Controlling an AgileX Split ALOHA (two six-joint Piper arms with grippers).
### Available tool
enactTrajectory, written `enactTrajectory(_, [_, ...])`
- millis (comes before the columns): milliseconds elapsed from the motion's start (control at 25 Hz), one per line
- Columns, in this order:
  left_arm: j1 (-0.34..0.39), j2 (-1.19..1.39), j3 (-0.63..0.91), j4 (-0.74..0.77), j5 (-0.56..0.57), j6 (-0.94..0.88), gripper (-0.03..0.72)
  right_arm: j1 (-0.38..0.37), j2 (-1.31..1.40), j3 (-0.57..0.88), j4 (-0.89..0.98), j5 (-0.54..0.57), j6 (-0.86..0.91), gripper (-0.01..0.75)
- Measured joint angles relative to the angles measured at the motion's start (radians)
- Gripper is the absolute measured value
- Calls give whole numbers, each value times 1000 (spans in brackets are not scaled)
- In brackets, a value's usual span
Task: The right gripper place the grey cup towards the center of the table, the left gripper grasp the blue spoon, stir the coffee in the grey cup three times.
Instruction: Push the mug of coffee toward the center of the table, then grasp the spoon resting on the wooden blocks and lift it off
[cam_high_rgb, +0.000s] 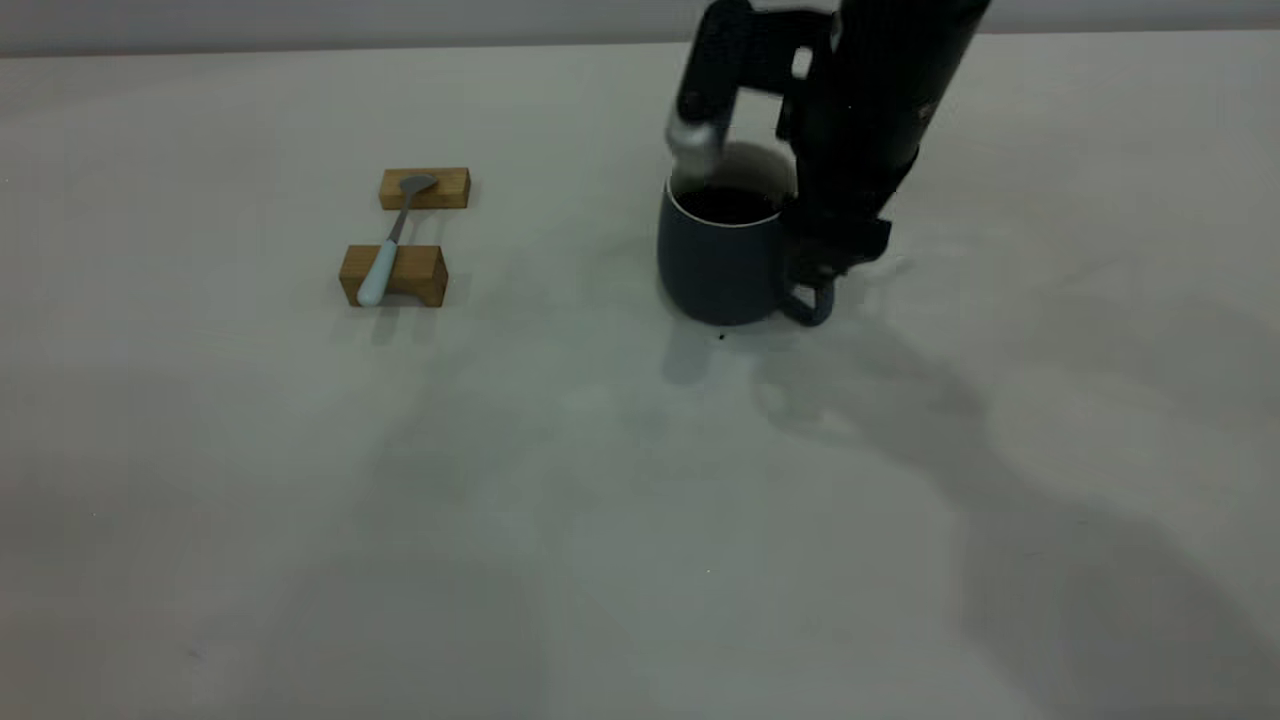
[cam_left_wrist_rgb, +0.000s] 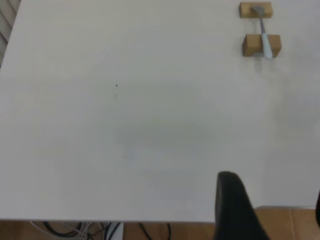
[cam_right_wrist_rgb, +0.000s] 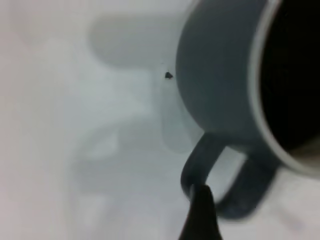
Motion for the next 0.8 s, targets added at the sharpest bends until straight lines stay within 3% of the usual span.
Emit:
enactTrajectory(520, [0, 0, 0, 0, 0, 0, 465, 0, -713, 0, 8, 764, 628, 631])
enactTrajectory(800, [0, 0, 0, 0, 0, 0, 465, 0, -998, 119, 8, 815, 720, 631])
